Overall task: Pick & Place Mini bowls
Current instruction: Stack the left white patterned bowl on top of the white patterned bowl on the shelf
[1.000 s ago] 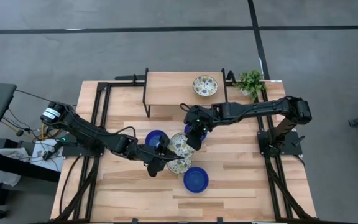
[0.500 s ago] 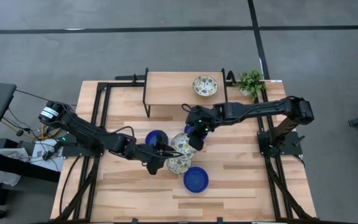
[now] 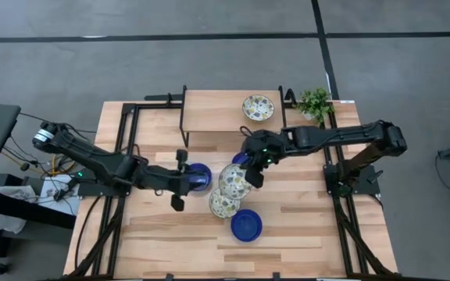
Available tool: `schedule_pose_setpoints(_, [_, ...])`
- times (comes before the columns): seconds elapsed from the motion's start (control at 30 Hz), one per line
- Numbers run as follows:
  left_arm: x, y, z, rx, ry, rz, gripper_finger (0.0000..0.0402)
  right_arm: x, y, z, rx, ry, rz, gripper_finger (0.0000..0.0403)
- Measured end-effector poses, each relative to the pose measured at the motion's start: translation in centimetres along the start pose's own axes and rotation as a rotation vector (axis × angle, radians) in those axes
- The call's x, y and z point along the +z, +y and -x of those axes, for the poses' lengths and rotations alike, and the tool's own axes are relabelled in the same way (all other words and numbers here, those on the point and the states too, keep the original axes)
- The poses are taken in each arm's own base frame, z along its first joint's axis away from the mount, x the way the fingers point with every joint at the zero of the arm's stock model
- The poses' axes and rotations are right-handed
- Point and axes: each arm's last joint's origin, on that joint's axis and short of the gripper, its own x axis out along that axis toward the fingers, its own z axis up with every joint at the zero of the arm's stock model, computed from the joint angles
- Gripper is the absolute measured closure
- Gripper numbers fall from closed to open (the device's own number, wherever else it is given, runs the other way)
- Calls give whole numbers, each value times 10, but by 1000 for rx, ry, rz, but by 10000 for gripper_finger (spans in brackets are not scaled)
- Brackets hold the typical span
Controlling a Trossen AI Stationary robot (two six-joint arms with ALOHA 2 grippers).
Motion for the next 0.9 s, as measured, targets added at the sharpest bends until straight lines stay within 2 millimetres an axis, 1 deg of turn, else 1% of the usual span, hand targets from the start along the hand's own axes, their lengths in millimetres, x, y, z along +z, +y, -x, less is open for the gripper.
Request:
schedule_pose_setpoints(0.1, [2,6,10,4,-27,67,279,1,-1,15,-12,-38,-1,402])
schedule_pose_setpoints(0.2, [1,10,17,4,-36,104,279,3,-6,31,-27,-82,-15,402])
schedule_pose_setpoints(0.37, [-8,10,24,3,-39,117,279,6,-24,62,-80,-166,-72,402])
schedule_pose_setpoints(0.47, [-19,9,29,2,-36,123,279,7,-40,80,-117,-208,-121,402])
schedule_pose_setpoints(0.6, [-30,10,38,8,-62,180,279,8,-65,99,-180,-261,-208,403])
schedule_pose_setpoints(0.73, [-38,13,48,18,-102,224,279,10,-92,113,-245,-274,-293,403])
schedule_pose_setpoints(0.9, [-48,13,56,33,-156,257,279,20,-122,126,-313,-273,-390,403])
